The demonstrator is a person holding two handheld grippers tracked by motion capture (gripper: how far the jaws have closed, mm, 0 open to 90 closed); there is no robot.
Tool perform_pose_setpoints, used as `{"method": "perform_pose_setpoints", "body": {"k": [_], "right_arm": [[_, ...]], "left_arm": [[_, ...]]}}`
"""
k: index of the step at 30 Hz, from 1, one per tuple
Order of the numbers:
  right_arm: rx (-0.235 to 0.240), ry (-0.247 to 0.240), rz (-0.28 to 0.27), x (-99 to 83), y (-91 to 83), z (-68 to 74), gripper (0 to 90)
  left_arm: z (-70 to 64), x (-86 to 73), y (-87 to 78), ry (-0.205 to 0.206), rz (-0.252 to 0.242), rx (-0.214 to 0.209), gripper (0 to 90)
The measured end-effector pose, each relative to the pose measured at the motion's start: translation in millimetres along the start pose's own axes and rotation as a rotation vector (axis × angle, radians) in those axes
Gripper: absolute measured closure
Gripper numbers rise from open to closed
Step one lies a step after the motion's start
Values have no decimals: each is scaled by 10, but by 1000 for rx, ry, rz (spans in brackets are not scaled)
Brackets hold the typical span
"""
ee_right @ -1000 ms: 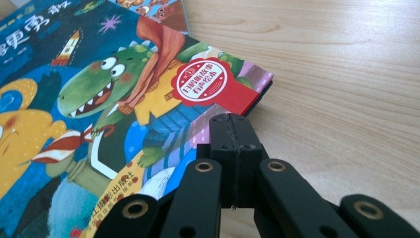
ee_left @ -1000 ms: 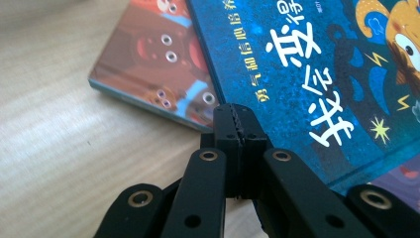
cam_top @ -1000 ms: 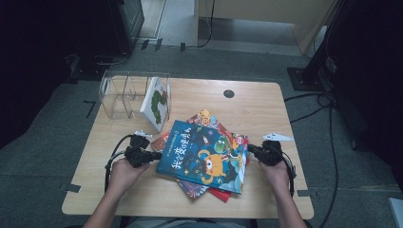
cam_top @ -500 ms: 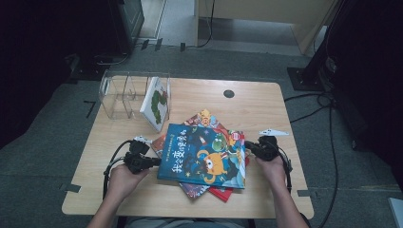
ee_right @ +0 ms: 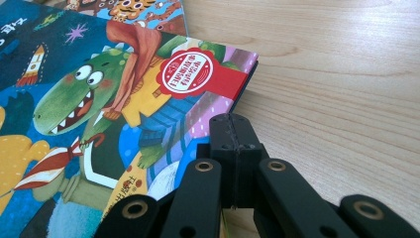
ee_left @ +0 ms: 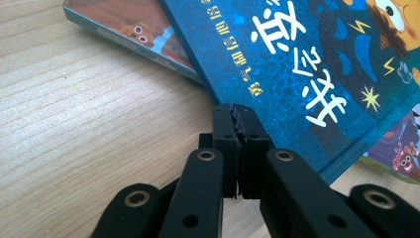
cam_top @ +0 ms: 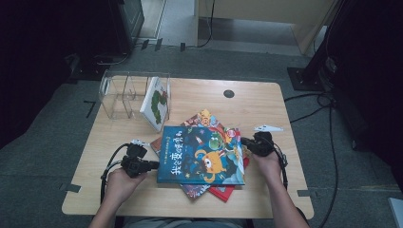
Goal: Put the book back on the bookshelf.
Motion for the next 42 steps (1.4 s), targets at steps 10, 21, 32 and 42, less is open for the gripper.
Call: {"method": "perform_pose_setpoints", "body": {"k": [10, 21, 32, 42], "right_arm": [[4, -21, -6, 6, -50, 15, 900], [25, -46, 0, -95, -141, 95, 900], [32, -44, -11, -108, -141, 104, 900], [45, -67, -14, -103, -95, 183, 900]], "left_arm": [[133, 77, -67, -22, -24, 18, 639], [265, 230, -33, -52, -71, -3, 416], [281, 280, 93, -85, -46, -53, 324], [263, 246, 180, -99, -16, -65, 327]]}}
Point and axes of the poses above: each handheld gripper's, and its own axes: y roughly forward along the jaws, x roughly out of its top, z roughly to its left, the point moved 8 cm from there along y, roughly forward along the jaws, and after that the axes turned 5 degrees about y, right-handed, at the moved point
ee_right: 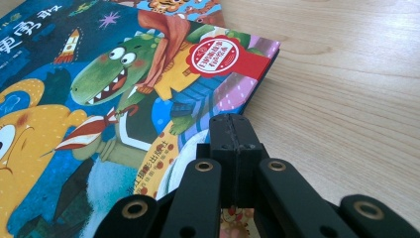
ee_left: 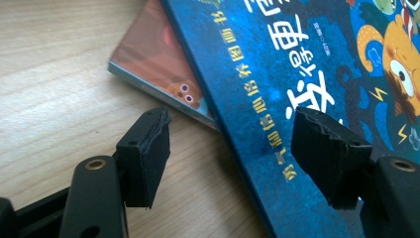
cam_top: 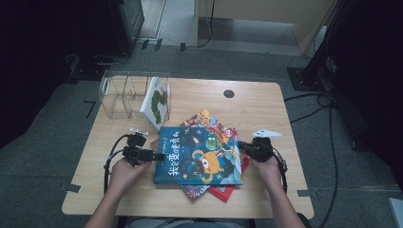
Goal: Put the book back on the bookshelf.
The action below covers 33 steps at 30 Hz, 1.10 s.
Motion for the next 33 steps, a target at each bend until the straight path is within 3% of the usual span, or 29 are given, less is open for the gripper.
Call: {"method": "perform_pose_setpoints", "body": {"k": [10, 15, 21, 23, 26, 28, 33], "right_arm": [[9, -2, 8, -10, 2, 35, 900], [6, -11, 18, -38, -25, 59, 900], [25, -24, 21, -50, -7, 116, 900], [12, -40, 24, -52, -6, 134, 900], [18, -34, 25, -58, -12, 132, 900], [25, -24, 22, -62, -14, 130, 900], [36, -14, 23, -67, -14, 144, 900]], "left_arm": [[-39, -17, 57, -31, 12, -49, 329], [-59, -6, 70, -38, 20, -38, 323], [-114, -7, 45, -57, 88, -32, 366], [-125, 3, -9, -67, 83, -26, 403], [-161, 39, -185, -89, 44, -69, 491], [-209, 84, -293, -76, 29, -91, 531], [-355, 283, -560, -34, 18, -80, 571]]}}
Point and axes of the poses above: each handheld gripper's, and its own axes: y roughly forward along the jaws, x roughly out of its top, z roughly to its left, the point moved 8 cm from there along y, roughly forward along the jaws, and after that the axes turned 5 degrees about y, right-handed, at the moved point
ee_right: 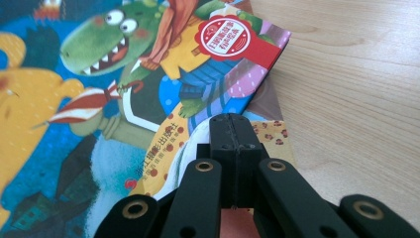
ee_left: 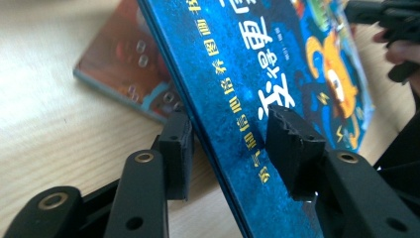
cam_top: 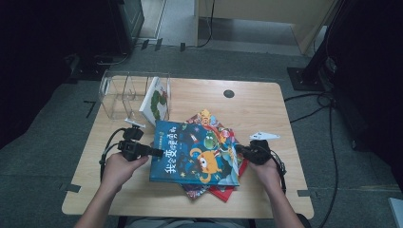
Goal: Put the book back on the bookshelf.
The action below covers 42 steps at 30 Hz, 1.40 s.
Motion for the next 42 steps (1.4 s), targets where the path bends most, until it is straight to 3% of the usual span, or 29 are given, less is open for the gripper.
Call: {"method": "perform_pose_setpoints", "body": {"k": [5, 10, 13, 17, 20, 22, 26, 31, 36, 38, 39, 42], "right_arm": [[9, -3, 2, -1, 22, 50, 900], [27, -3, 4, 2, 65, 133, 900], [36, -19, 1, 10, 107, 198, 900], [42, -47, 0, 20, 150, 269, 900], [52, -60, 1, 24, 176, 313, 900], [62, -72, 5, 35, 196, 357, 900], [83, -98, -43, 101, 203, 455, 900], [99, -101, -54, 106, 224, 457, 900], [96, -104, -51, 100, 227, 465, 900], [97, -105, -50, 98, 227, 466, 900], [95, -106, -52, 100, 228, 465, 882], [100, -102, -26, 86, 245, 455, 781]], "left_arm": [[-205, 295, -250, 31, -10, -8, 613], [-308, 575, -413, 46, -3, 12, 647], [-364, 734, -473, 63, 24, 32, 656], [-473, 911, -538, 88, 54, 18, 682], [-589, 1042, -598, 154, 61, 38, 689], [-670, 1130, -635, 164, 69, 16, 713], [-768, 1268, -646, 181, 133, 41, 728], [-839, 1384, -610, 169, 166, 59, 736], [-817, 1374, -485, 136, 202, 14, 748], [-780, 1379, -461, 100, 209, -42, 773], [-765, 1388, -471, 87, 215, -71, 790], [-725, 1415, -517, 77, 240, -84, 810]]}}
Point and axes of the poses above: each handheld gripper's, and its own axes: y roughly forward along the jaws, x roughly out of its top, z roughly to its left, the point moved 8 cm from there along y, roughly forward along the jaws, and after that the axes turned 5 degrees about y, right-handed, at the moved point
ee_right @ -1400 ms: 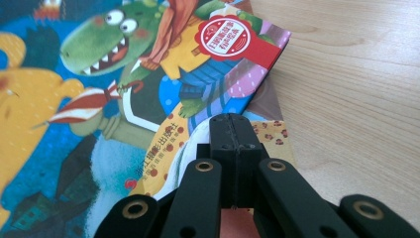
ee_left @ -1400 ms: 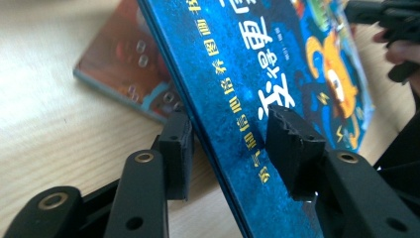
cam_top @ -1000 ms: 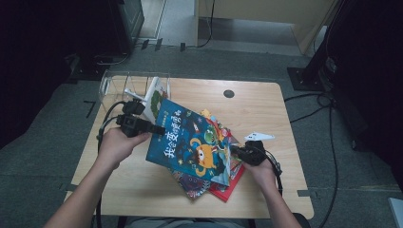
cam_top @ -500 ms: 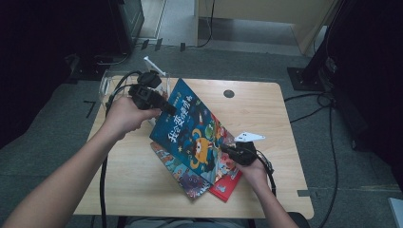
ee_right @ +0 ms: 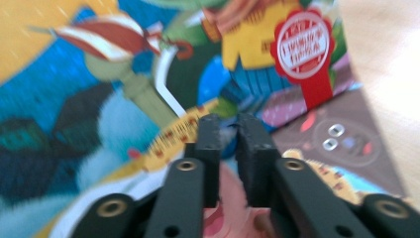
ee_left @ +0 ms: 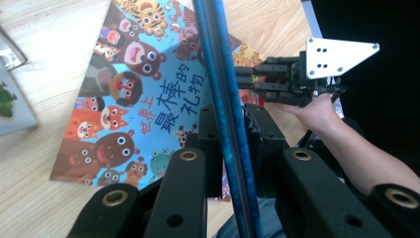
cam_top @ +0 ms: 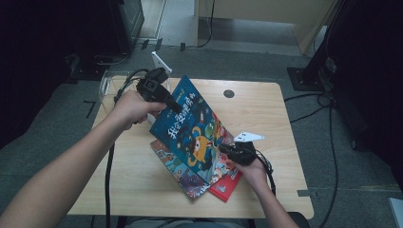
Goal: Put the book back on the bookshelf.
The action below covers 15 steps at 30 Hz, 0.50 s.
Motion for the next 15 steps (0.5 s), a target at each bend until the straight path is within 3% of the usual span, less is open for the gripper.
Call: {"method": "perform_pose_setpoints", "body": {"k": [5, 12, 15], "right_arm": [[-13, -16, 5, 2, -23, -24, 735], [-22, -31, 11, -1, -38, -33, 720], [-19, -43, 19, -10, -32, -10, 709]], "left_arm": [[-5, 64, -143, 8, 8, 37, 840], [-155, 63, -233, 127, 62, 88, 841], [-182, 38, -265, 141, 57, 88, 841]]}}
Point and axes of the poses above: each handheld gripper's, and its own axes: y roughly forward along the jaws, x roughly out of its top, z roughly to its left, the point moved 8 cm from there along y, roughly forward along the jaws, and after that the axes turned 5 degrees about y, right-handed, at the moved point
